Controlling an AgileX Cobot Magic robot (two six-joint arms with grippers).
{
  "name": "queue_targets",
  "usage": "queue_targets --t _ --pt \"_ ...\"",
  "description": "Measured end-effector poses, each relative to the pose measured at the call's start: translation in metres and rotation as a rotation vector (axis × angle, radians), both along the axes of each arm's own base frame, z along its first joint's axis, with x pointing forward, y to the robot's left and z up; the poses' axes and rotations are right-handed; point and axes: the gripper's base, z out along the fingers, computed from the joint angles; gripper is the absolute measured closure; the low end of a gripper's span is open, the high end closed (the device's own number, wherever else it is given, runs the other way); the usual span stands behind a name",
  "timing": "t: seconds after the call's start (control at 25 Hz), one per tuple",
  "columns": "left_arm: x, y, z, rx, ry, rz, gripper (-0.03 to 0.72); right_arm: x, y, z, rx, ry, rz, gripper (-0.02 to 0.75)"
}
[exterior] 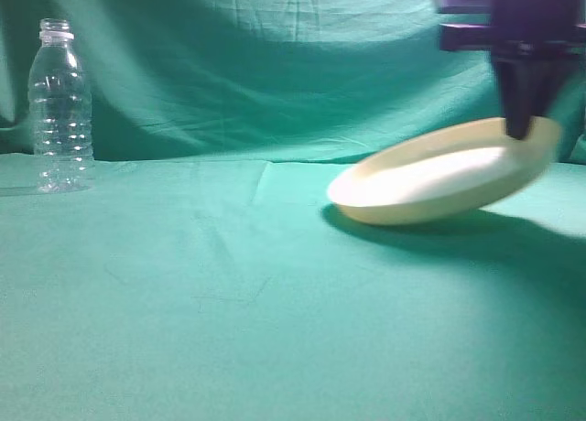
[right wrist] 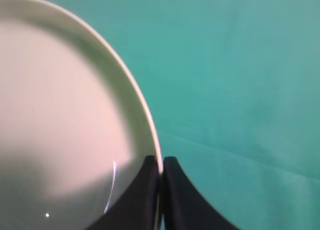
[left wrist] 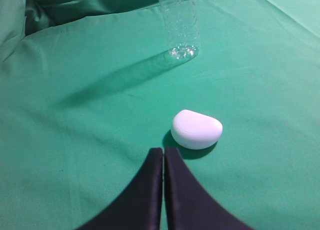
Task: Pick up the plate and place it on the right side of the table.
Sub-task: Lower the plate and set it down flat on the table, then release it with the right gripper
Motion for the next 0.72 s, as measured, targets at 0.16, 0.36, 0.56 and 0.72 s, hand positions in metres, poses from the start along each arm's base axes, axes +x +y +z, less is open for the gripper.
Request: queue_targets --t 0.16,0.36,0.56,0.72 --pt "0.000 0.000 0.000 0.000 0.000 0.000 0.688 -0.006 -0.051 -0.007 0.000 0.004 -0.121 0.738" --pt "0.000 0.000 0.000 0.000 0.000 0.000 0.688 -0.009 -0.095 -0.029 0.002 0.017 -0.233 0.738" --pt "0.000 0.000 0.000 0.000 0.000 0.000 0.688 -0.004 -0.114 -0.029 0.011 -0.027 -0.284 0.738" --pt "0.000 0.000 0.000 0.000 0.000 0.000 0.688 0.000 -0.124 -0.033 0.013 -0.053 -0.309 0.738"
